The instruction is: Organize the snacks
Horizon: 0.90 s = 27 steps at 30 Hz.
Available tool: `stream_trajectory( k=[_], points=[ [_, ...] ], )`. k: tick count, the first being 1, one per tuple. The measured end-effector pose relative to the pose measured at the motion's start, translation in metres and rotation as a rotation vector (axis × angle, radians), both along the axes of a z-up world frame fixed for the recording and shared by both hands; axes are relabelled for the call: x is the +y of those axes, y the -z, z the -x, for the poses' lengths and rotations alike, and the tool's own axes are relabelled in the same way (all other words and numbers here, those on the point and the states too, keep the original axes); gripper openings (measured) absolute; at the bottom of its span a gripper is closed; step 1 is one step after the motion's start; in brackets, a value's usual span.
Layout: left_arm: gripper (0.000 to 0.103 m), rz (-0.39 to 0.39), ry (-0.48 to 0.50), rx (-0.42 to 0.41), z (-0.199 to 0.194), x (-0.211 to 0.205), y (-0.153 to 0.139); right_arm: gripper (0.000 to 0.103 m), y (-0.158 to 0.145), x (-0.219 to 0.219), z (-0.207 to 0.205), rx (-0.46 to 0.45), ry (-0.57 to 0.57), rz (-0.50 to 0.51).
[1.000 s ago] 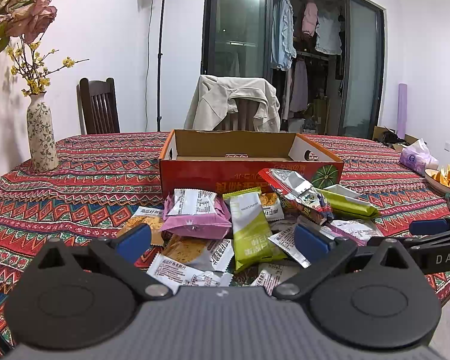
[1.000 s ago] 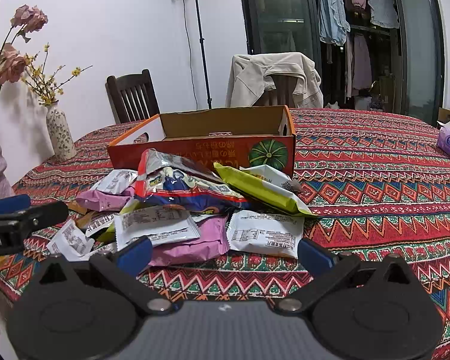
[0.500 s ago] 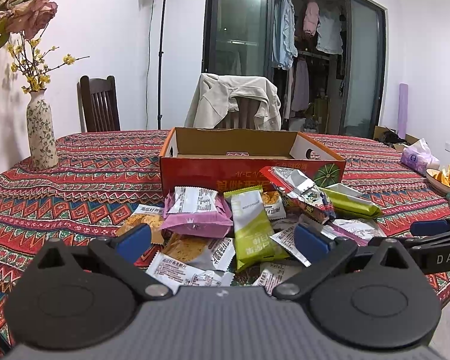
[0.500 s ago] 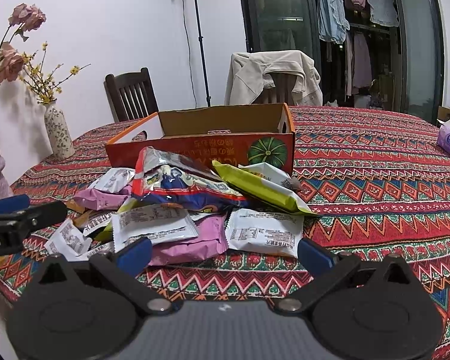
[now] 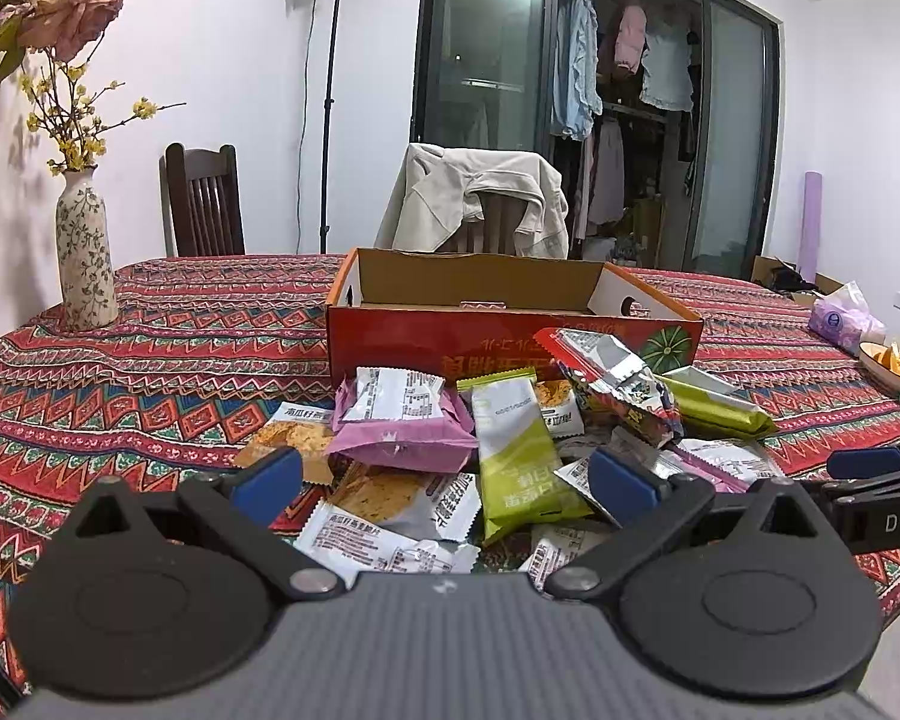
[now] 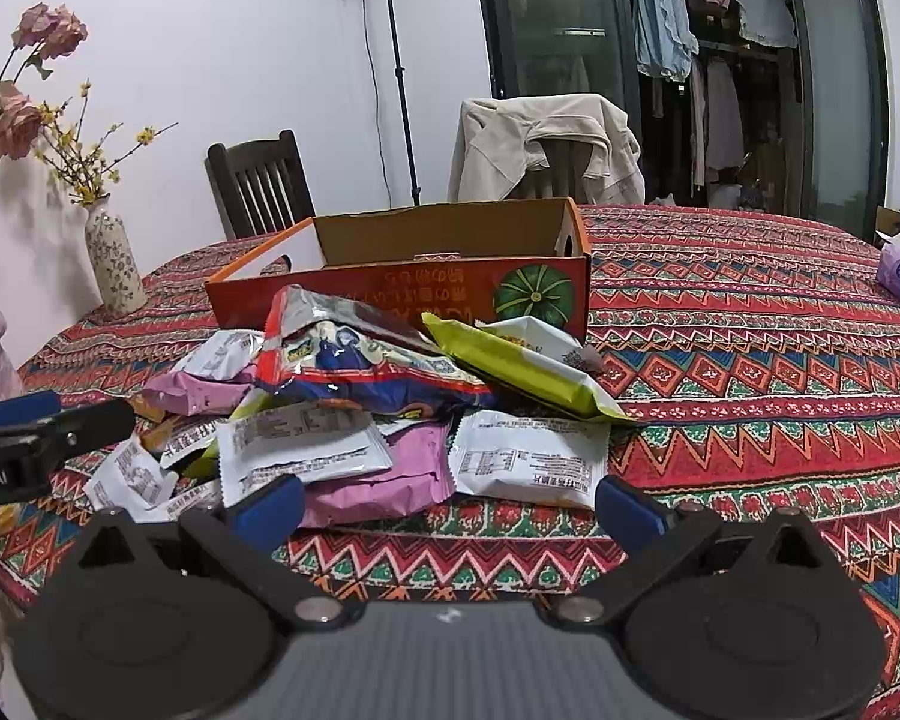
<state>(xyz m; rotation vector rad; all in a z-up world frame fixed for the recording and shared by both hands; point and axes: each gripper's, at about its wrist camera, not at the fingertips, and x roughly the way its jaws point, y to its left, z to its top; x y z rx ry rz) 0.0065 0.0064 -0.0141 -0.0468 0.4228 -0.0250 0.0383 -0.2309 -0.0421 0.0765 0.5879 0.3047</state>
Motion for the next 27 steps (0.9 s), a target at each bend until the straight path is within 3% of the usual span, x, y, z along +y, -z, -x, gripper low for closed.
stream_trajectory(
  k=[17,27],
  points=[
    [0.103,-0.002,-0.004,-0.039,-0.005,0.001,-0.001,0.103,0.007,0.0,-0.008,-0.04,-0.014,-0.017],
    [0.103,0.025,-0.015,-0.026,-0.003,0.013,0.0,0.103,0.006,0.033,-0.014,-0.077,-0.154,-0.025]
  ],
)
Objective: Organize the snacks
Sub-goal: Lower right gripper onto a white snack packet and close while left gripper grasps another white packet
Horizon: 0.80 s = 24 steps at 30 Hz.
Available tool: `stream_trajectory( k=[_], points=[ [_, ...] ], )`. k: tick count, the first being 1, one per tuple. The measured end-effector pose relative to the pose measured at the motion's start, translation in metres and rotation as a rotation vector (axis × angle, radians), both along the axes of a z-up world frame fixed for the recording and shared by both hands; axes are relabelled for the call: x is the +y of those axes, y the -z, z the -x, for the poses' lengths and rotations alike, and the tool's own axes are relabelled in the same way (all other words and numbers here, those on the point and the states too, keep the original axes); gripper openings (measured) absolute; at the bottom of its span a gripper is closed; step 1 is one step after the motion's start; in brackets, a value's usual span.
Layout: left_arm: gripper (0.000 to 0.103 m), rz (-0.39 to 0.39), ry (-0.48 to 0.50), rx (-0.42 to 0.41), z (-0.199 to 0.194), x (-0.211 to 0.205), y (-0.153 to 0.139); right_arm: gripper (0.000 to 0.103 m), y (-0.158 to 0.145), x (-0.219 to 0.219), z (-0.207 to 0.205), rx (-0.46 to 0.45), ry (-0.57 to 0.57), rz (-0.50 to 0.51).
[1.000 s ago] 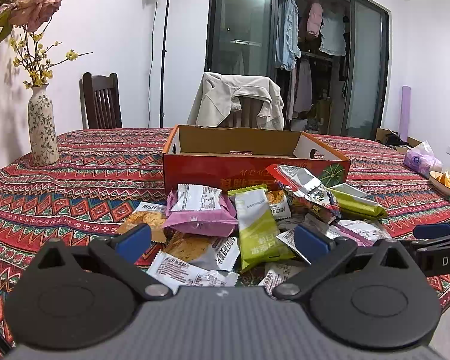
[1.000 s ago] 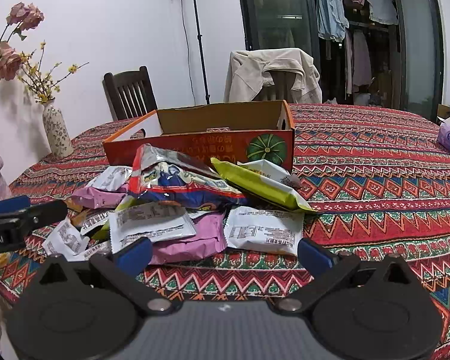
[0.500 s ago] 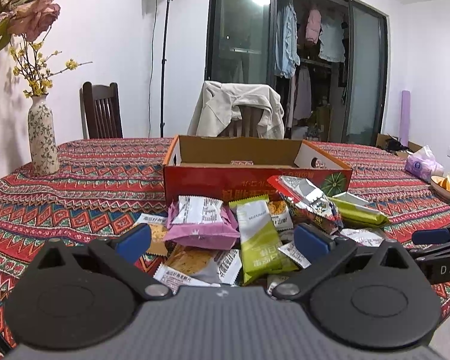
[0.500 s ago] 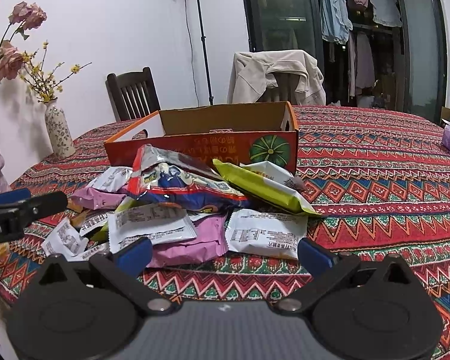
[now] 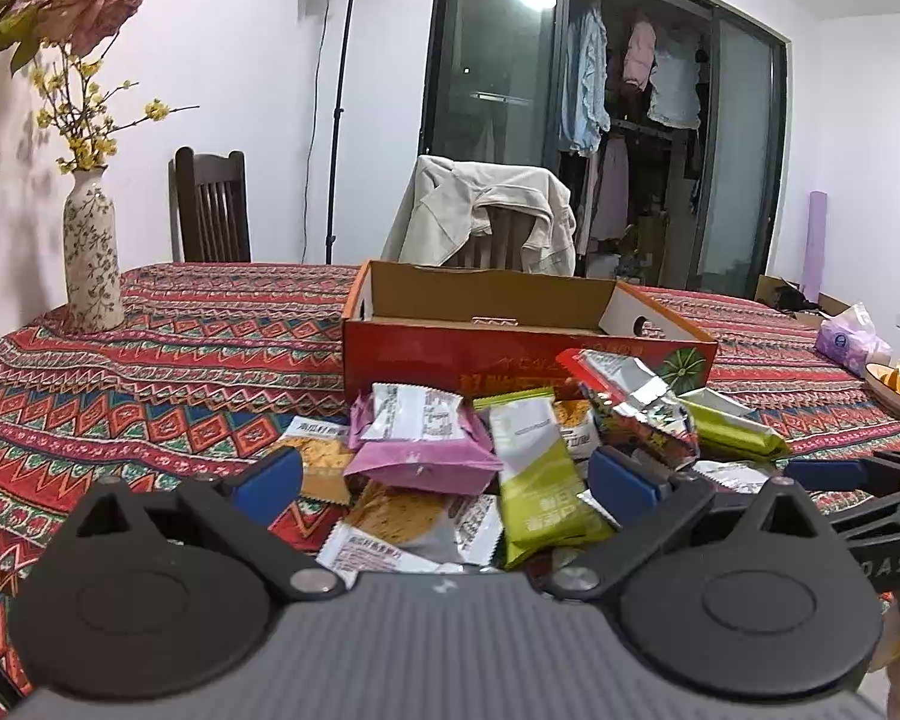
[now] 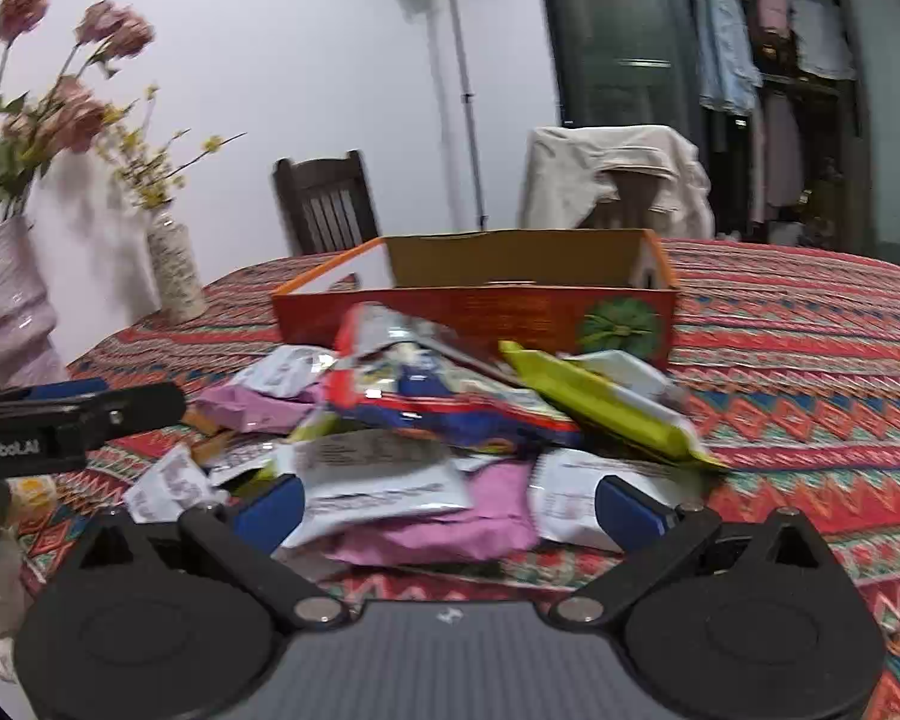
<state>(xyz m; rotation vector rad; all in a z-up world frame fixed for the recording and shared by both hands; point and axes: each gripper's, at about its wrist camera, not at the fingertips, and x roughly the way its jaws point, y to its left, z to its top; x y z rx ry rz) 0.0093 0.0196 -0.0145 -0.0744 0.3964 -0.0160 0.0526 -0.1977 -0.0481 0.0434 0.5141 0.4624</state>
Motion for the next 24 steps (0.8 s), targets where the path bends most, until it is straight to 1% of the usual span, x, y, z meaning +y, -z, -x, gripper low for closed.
stream_trajectory(
  k=[3,7,10,13,16,19,20,22,24],
  points=[
    [0.103,0.004,-0.016,0.008,0.0,0.007,0.001,0.103,0.001,0.014,-0.007,0.011,-0.035,-0.002],
    [0.103,0.012,-0.034,0.017,0.0,0.017,0.003,0.103,0.002,0.032,-0.014,0.001,-0.047,0.02],
    [0.103,0.025,-0.048,0.025,-0.002,0.024,0.005,0.103,0.005,0.042,-0.022,0.012,-0.044,0.045],
    [0.103,0.036,-0.059,0.035,-0.004,0.029,0.008,0.101,0.01,0.043,-0.027,0.038,-0.032,0.044],
    [0.103,0.048,-0.065,0.043,-0.005,0.034,0.01,0.099,0.014,0.045,-0.026,0.023,-0.027,0.061],
    [0.103,0.055,-0.069,0.048,-0.006,0.036,0.011,0.095,0.015,0.046,-0.024,0.011,-0.028,0.074],
    [0.103,0.057,-0.07,0.049,-0.007,0.037,0.011,0.089,0.014,0.045,-0.023,0.009,-0.027,0.072],
    [0.103,0.058,-0.072,0.053,-0.007,0.037,0.012,0.087,0.014,0.043,-0.022,0.009,-0.035,0.069],
    [0.103,0.058,-0.075,0.058,-0.007,0.037,0.012,0.081,0.013,0.04,-0.02,0.004,-0.039,0.067]
  ],
)
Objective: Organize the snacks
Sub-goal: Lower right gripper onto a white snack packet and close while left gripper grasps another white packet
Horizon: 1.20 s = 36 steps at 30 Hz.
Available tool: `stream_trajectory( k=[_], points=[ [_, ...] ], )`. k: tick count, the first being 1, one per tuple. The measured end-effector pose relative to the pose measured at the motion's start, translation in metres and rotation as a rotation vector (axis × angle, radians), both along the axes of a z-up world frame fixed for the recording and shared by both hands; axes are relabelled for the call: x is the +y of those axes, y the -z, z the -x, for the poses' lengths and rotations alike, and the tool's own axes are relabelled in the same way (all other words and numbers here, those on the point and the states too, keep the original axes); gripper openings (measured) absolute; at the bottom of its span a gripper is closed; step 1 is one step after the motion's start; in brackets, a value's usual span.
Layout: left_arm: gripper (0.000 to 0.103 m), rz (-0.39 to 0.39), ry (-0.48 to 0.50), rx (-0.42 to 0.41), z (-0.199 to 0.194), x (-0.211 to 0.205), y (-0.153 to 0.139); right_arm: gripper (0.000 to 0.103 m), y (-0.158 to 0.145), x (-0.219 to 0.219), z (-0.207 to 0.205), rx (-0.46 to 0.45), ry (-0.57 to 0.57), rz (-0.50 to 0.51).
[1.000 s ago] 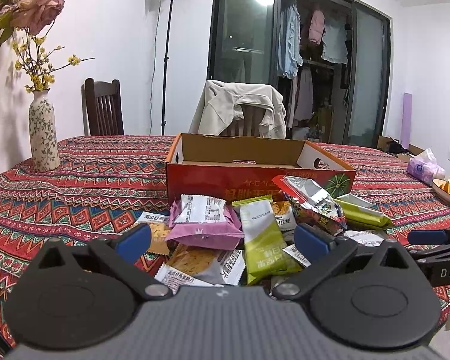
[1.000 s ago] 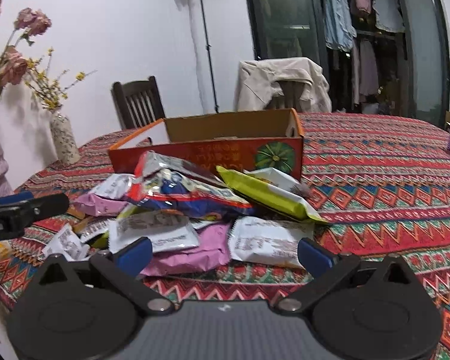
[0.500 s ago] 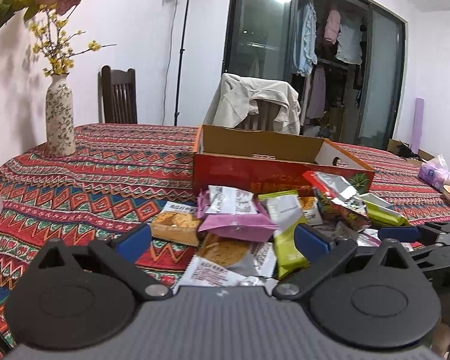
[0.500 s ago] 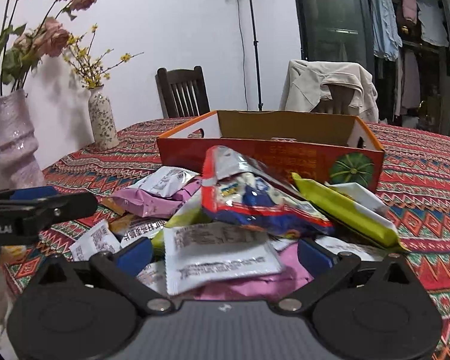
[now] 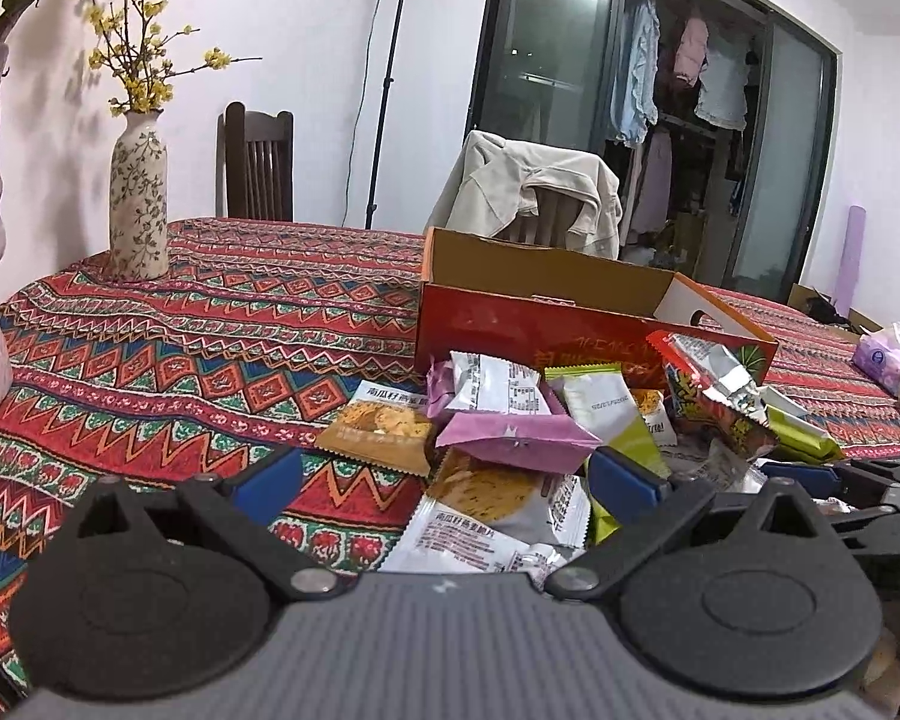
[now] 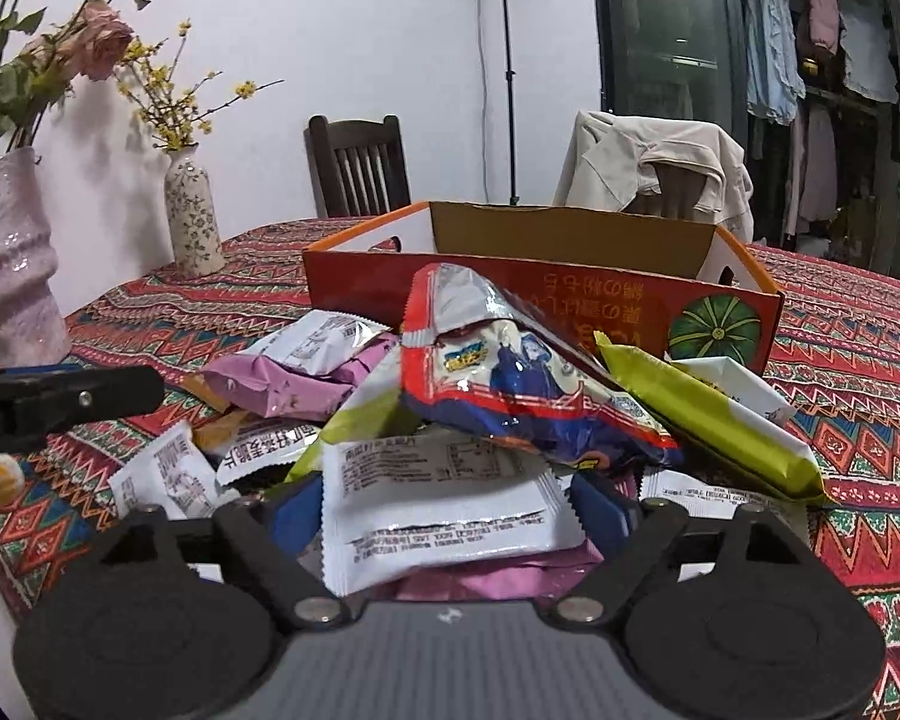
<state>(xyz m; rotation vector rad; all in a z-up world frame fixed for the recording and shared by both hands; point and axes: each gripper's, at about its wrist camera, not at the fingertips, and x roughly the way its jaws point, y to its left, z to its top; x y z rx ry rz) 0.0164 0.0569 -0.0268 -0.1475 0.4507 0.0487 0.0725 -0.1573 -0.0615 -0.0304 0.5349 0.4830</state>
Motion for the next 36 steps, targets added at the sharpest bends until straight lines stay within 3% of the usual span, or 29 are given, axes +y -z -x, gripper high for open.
stream_trajectory(
  k=[8,14,19,24,30,36],
  points=[
    [0.103,-0.001,-0.02,0.024,-0.002,0.001,0.0,0.072,-0.003,-0.009,0.011,-0.01,-0.029,-0.024],
    [0.103,-0.018,-0.024,0.058,-0.002,-0.002,0.0,0.071,-0.008,-0.016,0.026,-0.04,-0.046,-0.031],
    [0.103,-0.04,-0.012,0.132,-0.009,-0.009,0.008,0.071,-0.009,-0.023,0.039,-0.059,-0.048,-0.034],
    [0.103,-0.104,0.019,0.234,-0.021,-0.021,0.019,0.071,-0.007,-0.033,0.046,-0.067,-0.028,-0.035],
    [0.103,-0.159,0.056,0.278,-0.033,-0.033,0.03,0.071,-0.006,-0.048,0.046,-0.067,0.002,-0.062],
    [0.103,-0.129,0.058,0.291,-0.04,-0.031,0.031,0.071,-0.005,-0.054,0.045,-0.064,0.014,-0.08]
  ],
)
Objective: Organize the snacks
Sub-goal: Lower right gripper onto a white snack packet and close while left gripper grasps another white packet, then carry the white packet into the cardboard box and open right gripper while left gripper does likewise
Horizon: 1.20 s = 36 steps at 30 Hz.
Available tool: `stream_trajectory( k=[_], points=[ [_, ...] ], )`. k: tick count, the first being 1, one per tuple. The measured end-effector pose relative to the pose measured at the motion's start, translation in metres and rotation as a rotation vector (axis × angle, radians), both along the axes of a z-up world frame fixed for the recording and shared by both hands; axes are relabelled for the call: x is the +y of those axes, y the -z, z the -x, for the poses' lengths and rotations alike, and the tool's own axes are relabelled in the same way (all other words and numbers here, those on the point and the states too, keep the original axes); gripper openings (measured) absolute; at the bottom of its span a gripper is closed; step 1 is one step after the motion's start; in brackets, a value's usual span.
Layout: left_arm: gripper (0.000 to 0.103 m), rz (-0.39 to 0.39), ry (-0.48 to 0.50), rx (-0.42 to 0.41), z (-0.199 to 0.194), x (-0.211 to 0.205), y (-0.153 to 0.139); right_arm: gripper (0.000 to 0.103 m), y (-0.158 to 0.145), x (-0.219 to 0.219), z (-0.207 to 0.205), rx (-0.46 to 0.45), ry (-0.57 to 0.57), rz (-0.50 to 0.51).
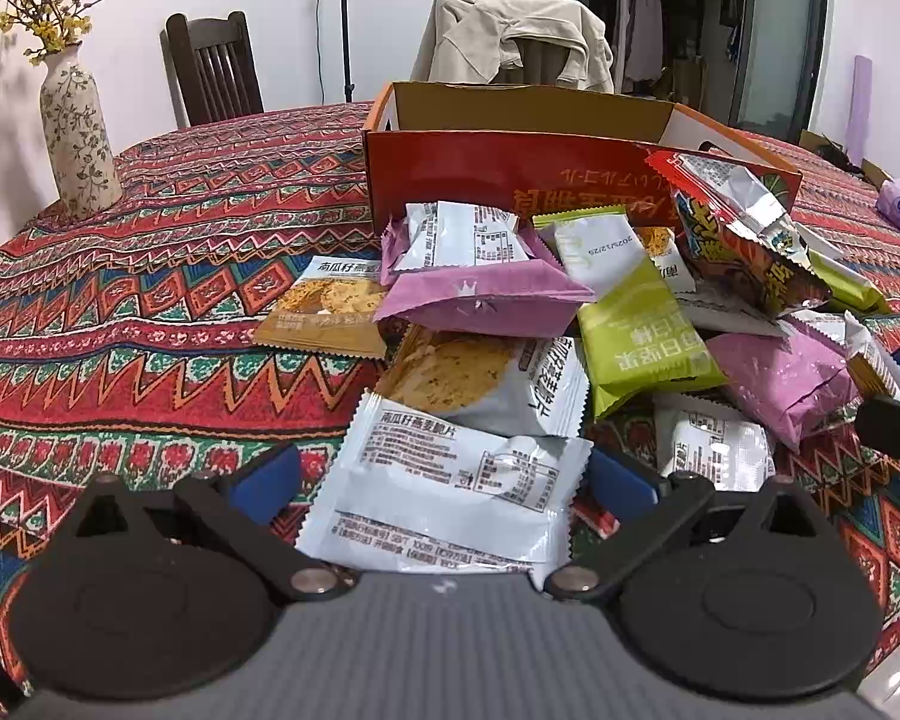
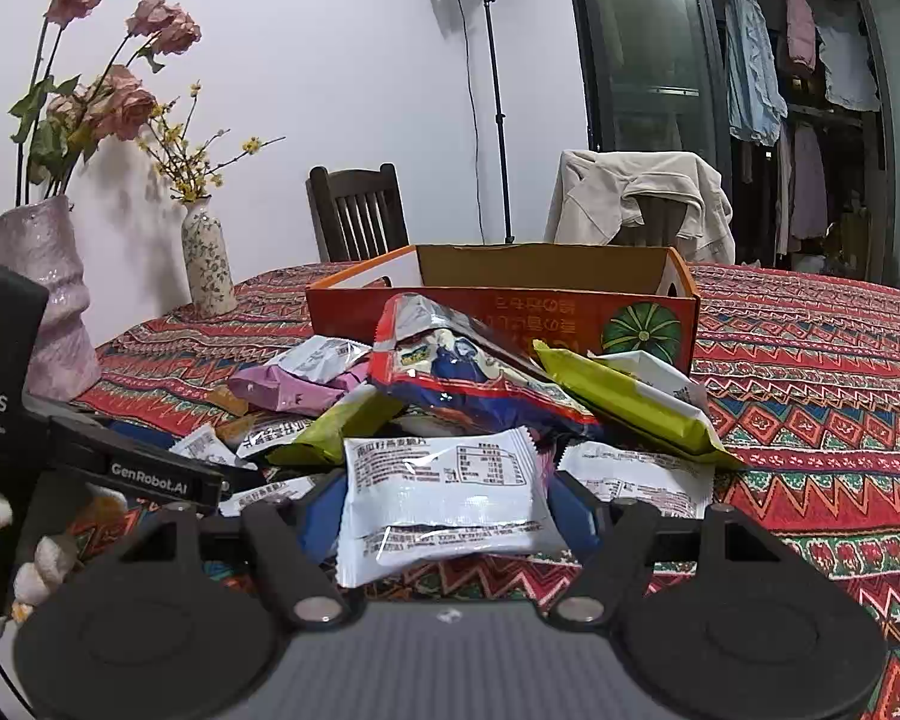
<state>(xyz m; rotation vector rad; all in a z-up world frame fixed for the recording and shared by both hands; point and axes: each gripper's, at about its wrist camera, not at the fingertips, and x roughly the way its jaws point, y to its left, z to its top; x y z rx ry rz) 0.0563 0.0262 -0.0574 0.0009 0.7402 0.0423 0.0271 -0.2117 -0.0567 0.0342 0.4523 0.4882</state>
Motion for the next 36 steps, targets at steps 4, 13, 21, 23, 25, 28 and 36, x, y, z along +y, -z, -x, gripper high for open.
stream_trajectory(
  k=[4,13,21,23,25,28,36],
  points=[
    [0.103,0.001,-0.022,-0.004,0.002,-0.002,0.0,0.071,0.001,-0.002,-0.001,0.003,-0.003,-0.009],
    [0.09,0.001,-0.014,-0.049,0.02,-0.005,0.0,0.071,0.001,-0.007,-0.001,0.005,0.0,-0.021],
    [0.072,-0.007,0.008,-0.076,0.033,-0.006,-0.004,0.071,0.002,-0.006,0.001,0.007,-0.007,-0.025],
    [0.07,-0.001,0.02,-0.081,0.036,-0.006,-0.004,0.071,0.001,-0.007,0.002,0.005,-0.007,-0.026],
    [0.067,0.011,0.025,-0.087,0.04,-0.005,-0.005,0.071,0.001,-0.007,0.002,0.002,-0.004,-0.026],
    [0.062,0.019,0.025,-0.099,0.045,-0.003,-0.007,0.071,0.0,-0.008,0.003,-0.002,-0.002,-0.028],
    [0.062,0.02,0.033,-0.179,0.062,-0.001,-0.026,0.071,-0.003,-0.009,0.007,-0.017,0.001,-0.029]
  ],
)
